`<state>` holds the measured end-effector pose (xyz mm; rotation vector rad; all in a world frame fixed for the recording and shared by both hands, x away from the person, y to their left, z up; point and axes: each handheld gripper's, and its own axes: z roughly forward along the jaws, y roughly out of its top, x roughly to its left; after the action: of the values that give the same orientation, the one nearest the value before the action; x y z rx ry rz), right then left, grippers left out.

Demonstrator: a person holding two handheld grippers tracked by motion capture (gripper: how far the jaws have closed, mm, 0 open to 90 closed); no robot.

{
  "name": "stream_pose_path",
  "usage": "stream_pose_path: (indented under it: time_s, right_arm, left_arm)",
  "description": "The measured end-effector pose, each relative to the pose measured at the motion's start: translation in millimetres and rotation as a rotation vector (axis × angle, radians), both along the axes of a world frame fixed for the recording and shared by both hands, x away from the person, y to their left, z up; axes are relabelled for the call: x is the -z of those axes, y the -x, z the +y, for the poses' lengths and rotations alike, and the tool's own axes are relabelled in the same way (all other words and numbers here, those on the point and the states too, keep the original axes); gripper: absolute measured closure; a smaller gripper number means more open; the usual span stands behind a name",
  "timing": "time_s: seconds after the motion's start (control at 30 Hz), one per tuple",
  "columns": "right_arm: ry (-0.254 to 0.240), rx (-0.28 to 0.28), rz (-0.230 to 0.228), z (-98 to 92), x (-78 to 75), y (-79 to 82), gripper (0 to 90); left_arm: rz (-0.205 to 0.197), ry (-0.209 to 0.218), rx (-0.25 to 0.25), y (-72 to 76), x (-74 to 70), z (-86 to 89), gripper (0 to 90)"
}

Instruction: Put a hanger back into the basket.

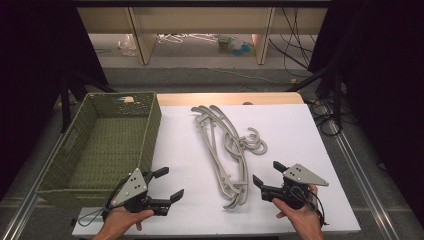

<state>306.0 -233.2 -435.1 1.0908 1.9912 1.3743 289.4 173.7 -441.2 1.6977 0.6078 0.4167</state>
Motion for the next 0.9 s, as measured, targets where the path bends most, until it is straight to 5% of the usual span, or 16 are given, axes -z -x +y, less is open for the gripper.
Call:
stream_pose_path:
  time_s: [0.07, 0.67, 0.9]
  right_arm:
    - [-0.001, 0.006, 0.032, 1.0, -0.2, 1.1, 17.7]
    - [0.008, -0.011, 0.083, 2.6, 6.0, -12.7, 19.2]
    - [0.017, -0.025, 0.124, 6.8, 7.5, -20.4, 20.4]
  left_arm:
    - [-0.001, -0.001, 0.0, -0.9, -0.1, -0.4, 16.4]
    - [0.03, -0.012, 0.001, -4.9, 4.4, -8.6, 16.4]
    - [0.013, -0.018, 0.005, -2.0, 5.7, -8.3, 16.5]
